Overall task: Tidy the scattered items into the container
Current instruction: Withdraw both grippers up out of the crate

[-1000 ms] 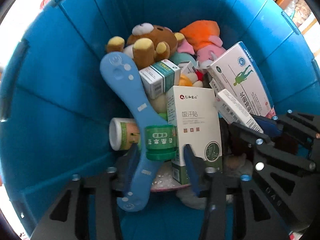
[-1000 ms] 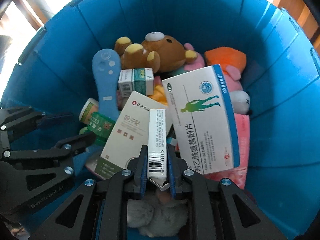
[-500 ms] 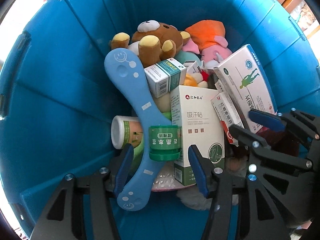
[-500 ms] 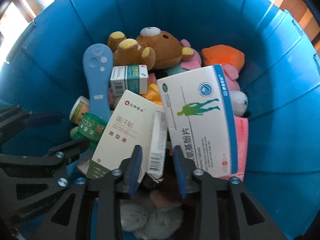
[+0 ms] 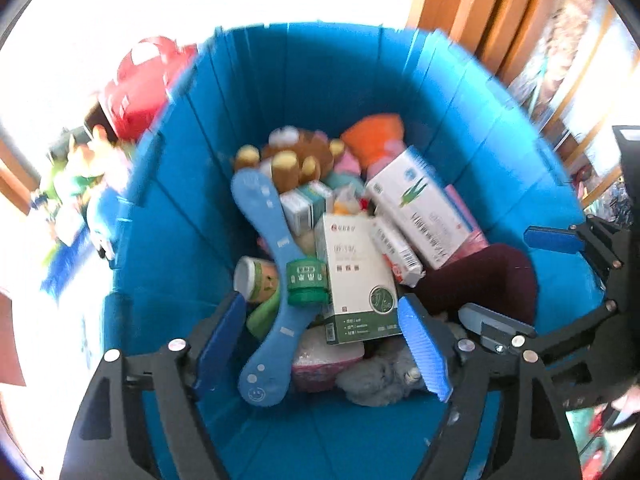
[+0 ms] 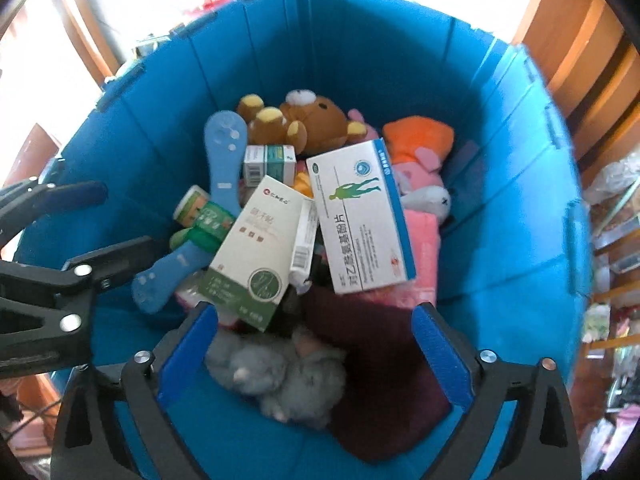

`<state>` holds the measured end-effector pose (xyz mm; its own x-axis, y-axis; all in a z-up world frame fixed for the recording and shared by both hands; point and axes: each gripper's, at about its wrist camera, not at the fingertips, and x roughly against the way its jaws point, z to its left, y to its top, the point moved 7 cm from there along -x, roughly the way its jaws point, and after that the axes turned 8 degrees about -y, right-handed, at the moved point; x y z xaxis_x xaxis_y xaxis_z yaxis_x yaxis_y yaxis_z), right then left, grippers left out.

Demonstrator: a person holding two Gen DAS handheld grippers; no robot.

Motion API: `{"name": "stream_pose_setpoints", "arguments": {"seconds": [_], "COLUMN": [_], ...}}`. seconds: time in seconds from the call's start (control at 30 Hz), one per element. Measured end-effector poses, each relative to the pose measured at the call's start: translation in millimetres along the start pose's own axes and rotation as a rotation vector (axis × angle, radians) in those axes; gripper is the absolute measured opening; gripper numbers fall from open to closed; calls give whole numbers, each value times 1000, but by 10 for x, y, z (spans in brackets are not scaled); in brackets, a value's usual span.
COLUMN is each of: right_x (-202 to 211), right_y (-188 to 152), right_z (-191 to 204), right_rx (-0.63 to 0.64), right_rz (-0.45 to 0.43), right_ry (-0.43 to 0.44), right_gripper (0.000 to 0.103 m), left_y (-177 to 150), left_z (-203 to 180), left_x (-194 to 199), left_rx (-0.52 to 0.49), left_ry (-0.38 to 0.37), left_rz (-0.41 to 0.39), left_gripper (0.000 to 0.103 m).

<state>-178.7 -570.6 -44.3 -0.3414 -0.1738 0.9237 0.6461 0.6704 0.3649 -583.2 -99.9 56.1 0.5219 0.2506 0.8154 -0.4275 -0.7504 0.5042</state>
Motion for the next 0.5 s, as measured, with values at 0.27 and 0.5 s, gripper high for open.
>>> {"name": "stream_pose_setpoints", "arguments": {"seconds": [0.27, 0.5], "right_x": [739, 1210], "right_y": [-341, -631], "right_z": [85, 313], "right_rx": [-62, -151], "right_rz": [-174, -274], "right_ry": [-63, -109], "right_gripper": [103, 103], "left_y": [-272, -570], "left_z": [-82, -119], "left_x": [729, 1175], "left_rx": [-53, -94], "left_ry": [54, 24], "left_rz": [-186, -270], "left_gripper": [79, 79]}}
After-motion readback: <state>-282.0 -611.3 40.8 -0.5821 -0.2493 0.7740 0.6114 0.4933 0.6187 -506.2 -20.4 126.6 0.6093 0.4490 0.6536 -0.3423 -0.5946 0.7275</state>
